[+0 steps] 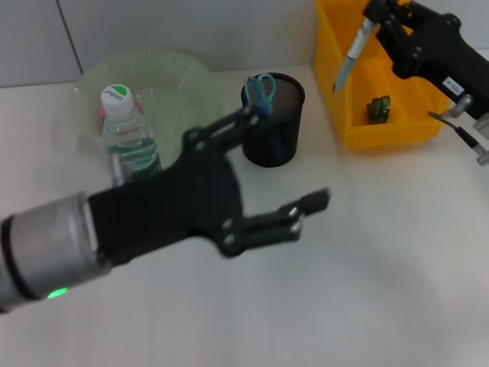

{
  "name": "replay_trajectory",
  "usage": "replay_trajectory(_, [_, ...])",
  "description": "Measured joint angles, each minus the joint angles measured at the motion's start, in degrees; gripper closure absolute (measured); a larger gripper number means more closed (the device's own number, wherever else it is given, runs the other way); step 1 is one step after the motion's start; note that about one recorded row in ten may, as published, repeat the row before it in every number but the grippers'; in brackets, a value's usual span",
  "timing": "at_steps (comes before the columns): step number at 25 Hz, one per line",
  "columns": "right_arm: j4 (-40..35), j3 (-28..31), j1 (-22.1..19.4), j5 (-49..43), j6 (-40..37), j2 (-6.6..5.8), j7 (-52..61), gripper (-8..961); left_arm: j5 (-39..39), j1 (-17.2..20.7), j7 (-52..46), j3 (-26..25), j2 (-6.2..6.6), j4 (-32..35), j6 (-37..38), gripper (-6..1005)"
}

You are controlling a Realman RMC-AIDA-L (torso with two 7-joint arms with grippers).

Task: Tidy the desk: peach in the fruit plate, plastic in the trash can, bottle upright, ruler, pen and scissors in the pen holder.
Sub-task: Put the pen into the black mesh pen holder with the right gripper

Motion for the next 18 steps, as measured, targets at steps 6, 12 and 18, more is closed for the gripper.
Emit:
replay_trajectory(6, [2.3, -1.9, 3.6, -0.2, 5.1, 0.26, -5.1, 767, -1.6, -3.5, 8.9, -2.3, -0.05, -15.6, 7.8, 183])
replay_trajectory(12, [6.5, -4.0, 7.2, -0.1, 12.3, 0.29, -10.0, 756, -1.3, -6.5, 11.6, -2.8, 0.01, -24.0, 7.9, 184])
replay_trajectory(18, [9.6, -6.2, 9.7, -0.4, 18.5, 0.48, -11.8, 744, -1.4, -7.8, 12.0, -2.9, 0.15, -27.8, 8.0, 184])
